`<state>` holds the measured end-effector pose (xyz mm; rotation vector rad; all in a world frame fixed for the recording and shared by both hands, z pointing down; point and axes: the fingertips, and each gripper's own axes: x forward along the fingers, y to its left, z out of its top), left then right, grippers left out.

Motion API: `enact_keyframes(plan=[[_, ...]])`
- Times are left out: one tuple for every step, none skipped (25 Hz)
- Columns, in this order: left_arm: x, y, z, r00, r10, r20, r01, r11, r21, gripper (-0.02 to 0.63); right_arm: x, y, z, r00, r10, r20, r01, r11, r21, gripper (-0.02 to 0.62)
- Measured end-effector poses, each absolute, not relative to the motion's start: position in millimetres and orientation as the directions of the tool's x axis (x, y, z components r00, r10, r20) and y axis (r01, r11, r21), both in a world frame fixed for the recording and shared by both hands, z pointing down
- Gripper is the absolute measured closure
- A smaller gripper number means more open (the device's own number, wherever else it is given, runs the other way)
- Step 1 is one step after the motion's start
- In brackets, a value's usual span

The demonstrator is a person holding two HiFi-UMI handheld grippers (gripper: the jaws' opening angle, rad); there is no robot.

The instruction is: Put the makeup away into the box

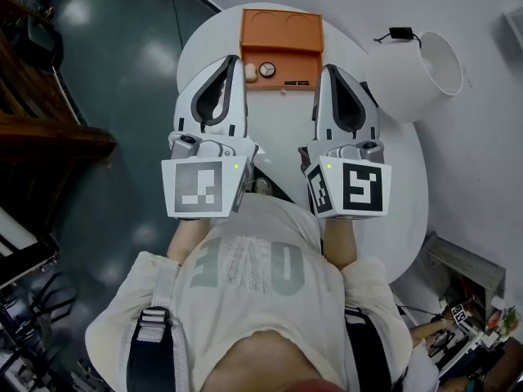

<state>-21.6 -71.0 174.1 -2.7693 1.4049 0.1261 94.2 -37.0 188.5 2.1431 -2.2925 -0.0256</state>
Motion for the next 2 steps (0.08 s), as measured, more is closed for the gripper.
enact_keyframes(plan=[[-21.7,-71.4,174.3,0.587,-0.805,-0.088,-0.807,-0.59,0.007,0.598,94.2,-37.2,189.3,-0.068,-0.998,-0.007,-0.998,0.068,0.014,0.591],[-21.8,-71.8,174.5,0.586,-0.805,-0.089,-0.808,-0.589,0.006,0.598,94.3,-37.5,190.1,-0.069,-0.998,-0.004,-0.998,0.069,0.014,0.591]])
